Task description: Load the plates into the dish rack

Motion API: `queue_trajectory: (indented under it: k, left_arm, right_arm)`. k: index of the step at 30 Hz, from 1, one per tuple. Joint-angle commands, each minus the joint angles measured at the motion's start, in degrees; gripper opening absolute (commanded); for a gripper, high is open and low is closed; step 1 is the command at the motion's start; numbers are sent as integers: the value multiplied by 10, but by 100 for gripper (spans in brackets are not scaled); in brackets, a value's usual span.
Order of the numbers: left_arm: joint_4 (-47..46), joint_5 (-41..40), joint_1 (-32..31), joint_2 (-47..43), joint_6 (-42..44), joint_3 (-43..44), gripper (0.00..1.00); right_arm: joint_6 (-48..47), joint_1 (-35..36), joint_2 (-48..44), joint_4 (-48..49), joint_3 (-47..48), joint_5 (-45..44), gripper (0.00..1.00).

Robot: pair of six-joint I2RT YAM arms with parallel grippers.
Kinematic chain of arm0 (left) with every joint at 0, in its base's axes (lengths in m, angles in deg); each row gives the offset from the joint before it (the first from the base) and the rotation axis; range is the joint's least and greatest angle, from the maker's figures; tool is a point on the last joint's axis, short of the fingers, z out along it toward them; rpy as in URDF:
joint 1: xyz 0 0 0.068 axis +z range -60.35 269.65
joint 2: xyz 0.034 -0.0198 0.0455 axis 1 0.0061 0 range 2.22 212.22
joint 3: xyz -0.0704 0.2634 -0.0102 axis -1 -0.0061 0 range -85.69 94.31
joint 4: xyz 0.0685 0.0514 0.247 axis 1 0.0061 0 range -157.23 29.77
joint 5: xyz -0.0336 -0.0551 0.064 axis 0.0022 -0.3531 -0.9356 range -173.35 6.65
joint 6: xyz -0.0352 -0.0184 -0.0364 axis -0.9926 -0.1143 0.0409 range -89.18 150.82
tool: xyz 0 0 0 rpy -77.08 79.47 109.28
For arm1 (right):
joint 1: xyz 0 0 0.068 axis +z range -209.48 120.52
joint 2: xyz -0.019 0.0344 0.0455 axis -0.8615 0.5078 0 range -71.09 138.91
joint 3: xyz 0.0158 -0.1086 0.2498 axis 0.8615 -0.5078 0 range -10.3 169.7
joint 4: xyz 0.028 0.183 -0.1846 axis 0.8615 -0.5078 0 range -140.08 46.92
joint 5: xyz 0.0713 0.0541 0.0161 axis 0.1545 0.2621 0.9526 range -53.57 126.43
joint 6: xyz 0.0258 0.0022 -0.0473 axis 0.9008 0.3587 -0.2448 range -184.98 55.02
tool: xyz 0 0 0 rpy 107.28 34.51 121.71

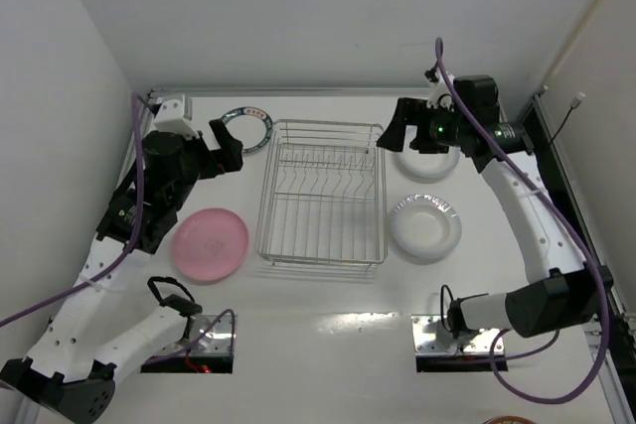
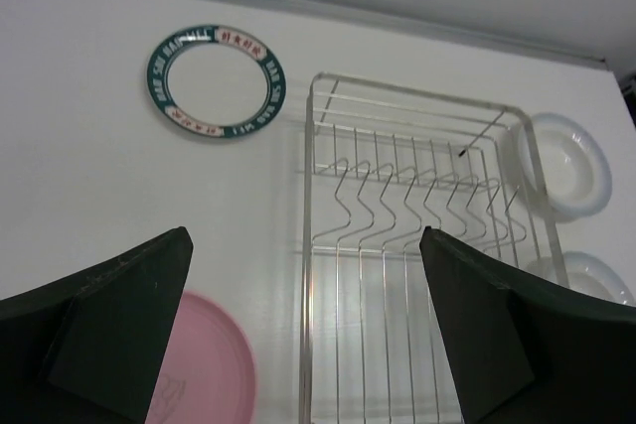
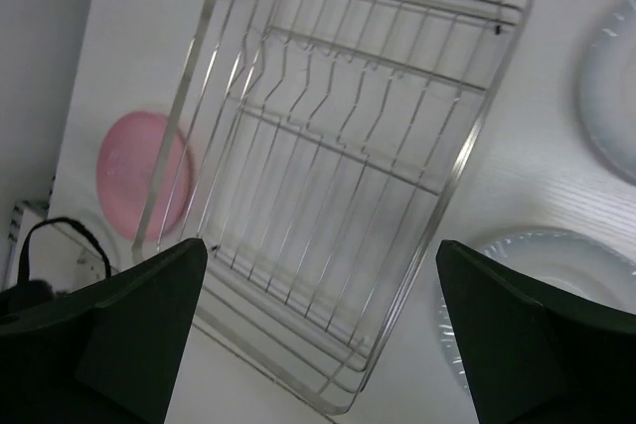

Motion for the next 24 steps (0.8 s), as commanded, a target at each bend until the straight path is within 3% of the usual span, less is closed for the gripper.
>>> queue_trajectory:
  k: [1, 4, 7, 11, 19, 24]
  left_arm:
    - [39, 23, -3, -14, -16, -7, 100]
    - [83, -21, -3, -27, -102, -12, 100]
    - [74, 2, -8, -35, -93, -45, 100]
    - [94, 30, -8, -41, -150, -84, 100]
    - [91, 28, -8, 1, -141, -72, 100]
    - [108, 23, -8, 77, -135, -12, 100]
  right_arm:
    - [22, -25, 33, -18, 50, -72, 100]
    - [9, -48, 86, -25, 70, -6, 100]
    - [50, -99, 106, 17, 29, 41, 100]
    - [113, -177, 135, 125, -41, 134, 100]
    - [113, -279, 260, 110, -16, 104, 100]
    - [102, -329, 314, 99, 9, 78, 100]
